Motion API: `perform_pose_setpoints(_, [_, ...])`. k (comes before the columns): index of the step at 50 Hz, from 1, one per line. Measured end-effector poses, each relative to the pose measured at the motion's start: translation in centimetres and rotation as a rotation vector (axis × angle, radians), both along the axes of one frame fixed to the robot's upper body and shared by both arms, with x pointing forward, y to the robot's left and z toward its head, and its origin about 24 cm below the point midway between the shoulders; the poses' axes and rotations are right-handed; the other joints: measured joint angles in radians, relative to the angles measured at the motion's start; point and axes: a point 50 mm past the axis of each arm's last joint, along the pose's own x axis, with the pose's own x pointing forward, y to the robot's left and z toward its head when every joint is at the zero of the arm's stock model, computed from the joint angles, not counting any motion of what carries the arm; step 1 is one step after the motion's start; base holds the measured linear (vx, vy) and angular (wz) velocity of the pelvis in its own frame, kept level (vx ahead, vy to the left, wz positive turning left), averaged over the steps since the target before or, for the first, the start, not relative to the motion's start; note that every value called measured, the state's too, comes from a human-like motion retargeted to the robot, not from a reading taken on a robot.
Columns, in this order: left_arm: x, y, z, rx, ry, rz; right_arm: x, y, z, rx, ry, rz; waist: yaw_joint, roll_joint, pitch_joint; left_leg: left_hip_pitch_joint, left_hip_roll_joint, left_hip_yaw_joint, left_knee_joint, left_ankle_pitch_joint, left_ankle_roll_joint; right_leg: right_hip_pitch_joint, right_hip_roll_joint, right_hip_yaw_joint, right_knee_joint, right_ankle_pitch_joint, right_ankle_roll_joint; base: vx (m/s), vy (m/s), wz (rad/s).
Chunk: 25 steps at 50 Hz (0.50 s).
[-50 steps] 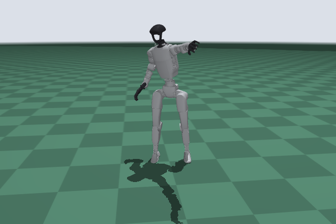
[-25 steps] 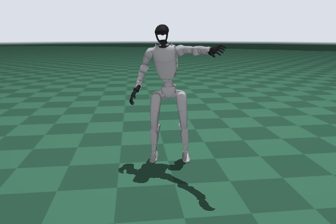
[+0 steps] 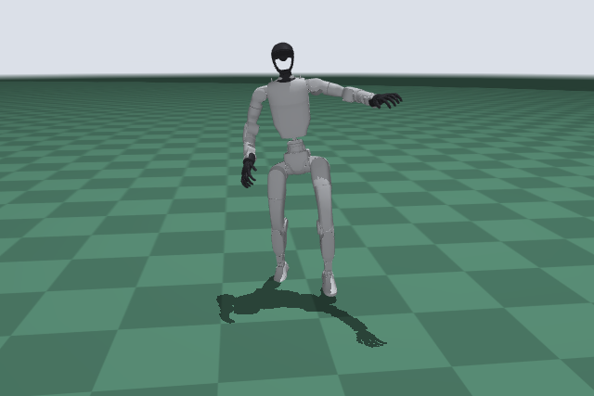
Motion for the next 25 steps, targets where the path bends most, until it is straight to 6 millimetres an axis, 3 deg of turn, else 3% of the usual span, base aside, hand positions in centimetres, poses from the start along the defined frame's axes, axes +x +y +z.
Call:
perform_pose_setpoints(5, [-3.0,0.0,-3.5,-0.142,-0.045,-0.008,0.9,1.4,0.2,0.012,-0.039,0.037,0.045,0.033,0.031,0.041,0.019,-0.037,-0.311,0.101,-0.047,0.069,0.018,0.04,-0.017,-0.006,0.008,0.32,0.07,-0.62])
perform_pose_setpoints(7, [-3.8,0.1,-4.0,-0.174,-0.086,0.029,2.1,1.9,0.4,-0.011,-0.033,0.044,0.061,0.007,0.042,0.09,-0.016,-0.076,-0.581,0.237,-0.044,0.041,-0.008,0.055,0.012,-0.014,0.01,0.29,0.08,-0.45])
perform_pose_setpoints(10, [-5.2,-0.1,-5.2,-0.218,-0.115,0.031,2.5,2.7,0.5,-0.012,-0.044,0.073,0.082,0.011,0.059,0.129,0.023,-0.071,-0.763,0.274,-0.065,0.068,0.0,0.07,0.008,-0.022,0.017,0.38,0.15,-0.46])
perform_pose_setpoints(16, [-7.2,-0.5,-6.7,-0.246,-0.14,0.032,1.7,3.6,-0.4,-0.002,-0.015,0.083,0.109,-0.011,0.058,0.12,0.095,0.104,-0.818,0.178,-0.079,0.098,0.006,0.059,0.006,0.004,0.028,0.44,0.21,-0.11])
perform_pose_setpoints(20, [-8.3,-0.6,-6.6,-0.224,-0.169,0.035,1.1,3.7,-1.5,0.012,0.04,0.034,0.126,-0.043,0.054,0.134,0.089,0.171,-0.818,0.182,-0.071,0.095,0.001,0.051,0.044,0.066,0.028,0.56,0.34,0.19])
perform_pose_setpoints(25, [-10.0,-1.3,-8.2,-0.216,-0.107,0.022,-3.3,3.0,-4.2,0.032,0.173,-0.048,0.129,-0.075,0.021,0.118,0.061,0.129,-0.656,0.141,-0.057,0.08,-0.023,-0.003,0.204,0.268,0.021,0.68,0.46,0.61])
